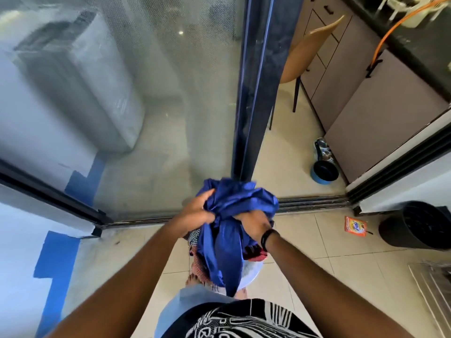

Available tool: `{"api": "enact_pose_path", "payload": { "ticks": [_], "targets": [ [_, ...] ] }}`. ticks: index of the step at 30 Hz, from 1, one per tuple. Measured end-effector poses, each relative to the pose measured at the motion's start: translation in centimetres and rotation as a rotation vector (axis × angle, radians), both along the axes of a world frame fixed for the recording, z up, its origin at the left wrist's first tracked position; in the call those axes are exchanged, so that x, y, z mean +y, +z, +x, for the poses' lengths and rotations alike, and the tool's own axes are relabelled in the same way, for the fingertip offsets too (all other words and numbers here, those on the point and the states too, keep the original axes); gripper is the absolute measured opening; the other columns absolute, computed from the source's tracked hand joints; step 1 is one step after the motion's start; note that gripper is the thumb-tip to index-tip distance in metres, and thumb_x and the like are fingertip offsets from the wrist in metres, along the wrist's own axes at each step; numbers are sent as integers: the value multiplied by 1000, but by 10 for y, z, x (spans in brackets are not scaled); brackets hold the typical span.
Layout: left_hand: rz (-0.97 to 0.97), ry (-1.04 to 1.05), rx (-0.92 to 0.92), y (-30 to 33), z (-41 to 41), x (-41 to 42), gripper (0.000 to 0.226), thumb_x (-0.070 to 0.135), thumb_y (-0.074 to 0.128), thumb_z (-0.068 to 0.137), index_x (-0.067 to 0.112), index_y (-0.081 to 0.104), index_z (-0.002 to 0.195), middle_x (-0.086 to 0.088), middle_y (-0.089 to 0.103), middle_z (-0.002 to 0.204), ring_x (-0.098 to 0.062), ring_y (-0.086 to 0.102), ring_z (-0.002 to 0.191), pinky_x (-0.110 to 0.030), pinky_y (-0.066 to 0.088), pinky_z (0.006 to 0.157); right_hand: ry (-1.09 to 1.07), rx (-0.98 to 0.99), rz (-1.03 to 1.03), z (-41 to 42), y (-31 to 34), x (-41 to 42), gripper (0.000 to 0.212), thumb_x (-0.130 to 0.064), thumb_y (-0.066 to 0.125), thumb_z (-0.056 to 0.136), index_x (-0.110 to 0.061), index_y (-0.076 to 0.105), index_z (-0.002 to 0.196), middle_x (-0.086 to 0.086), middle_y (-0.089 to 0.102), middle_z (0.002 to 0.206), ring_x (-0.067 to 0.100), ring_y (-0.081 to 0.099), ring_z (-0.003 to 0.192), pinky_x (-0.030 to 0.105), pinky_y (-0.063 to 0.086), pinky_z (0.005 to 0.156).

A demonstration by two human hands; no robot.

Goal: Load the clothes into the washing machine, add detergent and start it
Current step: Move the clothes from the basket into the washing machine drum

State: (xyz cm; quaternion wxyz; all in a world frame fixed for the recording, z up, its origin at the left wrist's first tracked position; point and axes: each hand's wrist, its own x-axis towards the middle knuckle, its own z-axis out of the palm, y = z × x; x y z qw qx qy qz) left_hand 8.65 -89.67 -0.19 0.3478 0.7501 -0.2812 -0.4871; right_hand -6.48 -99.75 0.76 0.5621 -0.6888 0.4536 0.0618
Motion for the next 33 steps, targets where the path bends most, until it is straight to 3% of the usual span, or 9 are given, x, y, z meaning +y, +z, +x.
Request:
{"api": "enact_pose_path", "payload": {
  "ticks": [6,9,13,15,17,20,24,30,33],
  "targets": [
    [31,-136,100,-20,-22,19,89,7,97,54,13,52,130,7,69,102,-11,71,99,-14,52,65,-294,-641,155,32,94,-28,14,-10,72,76,-6,75,89,25,72,104,35,68,98,53,52,98],
    [-121,29,-16,-10,-41,6,39,19,91,71,18,69,102,21,72,78,2,70,85,-11,51,69,-254,-877,223,44,165,-29,10,-6,70,83,-2,73,91,26,70,103,39,68,99,56,50,100],
    [-319,338,-295,12,-49,-24,27,31,72,92,21,70,116,12,71,111,-6,63,109,-27,49,88,-134,-1017,327,46,230,-27,35,-16,66,91,14,58,107,24,56,103,34,56,95,45,47,87],
    [-273,439,-296,26,-50,-37,24,31,69,93,18,69,112,6,69,107,-12,61,103,-32,48,87,-114,-945,244,42,234,-32,55,-30,65,91,17,52,115,20,60,103,33,61,93,45,50,88],
    [-302,560,-208,39,-51,-47,5,26,71,92,22,68,90,10,69,90,-14,63,94,-33,50,81,-183,-874,102,33,225,-39,38,-34,61,96,1,63,111,10,73,102,29,70,91,44,55,89],
    [-356,686,-85,51,-49,-63,27,15,70,90,24,64,66,17,66,60,-9,61,72,-34,48,71,-441,-824,3,15,186,-47,29,-25,56,100,0,65,110,14,75,95,29,70,76,30,54,66],
    [-394,838,-2,71,-44,-82,28,14,70,87,20,67,60,15,65,54,-7,58,66,-32,49,68,-588,-616,-74,-9,92,-50,13,-1,53,94,-3,63,86,8,62,64,10,52,45,20,42,44],
    [-425,933,133,102,-45,-104,14,9,60,92,15,62,79,0,65,77,-19,58,74,-32,48,69,-548,-277,-155,-39,-30,-25,11,-19,54,77,-21,63,70,2,66,73,20,61,74,33,49,72],
    [-370,938,214,107,-52,-102,14,15,61,93,16,63,79,-3,66,77,-25,63,77,-37,52,74,-556,-313,-106,-35,-40,-5,27,2,55,86,-22,64,76,1,66,79,14,60,73,25,49,72]
  ]
}}
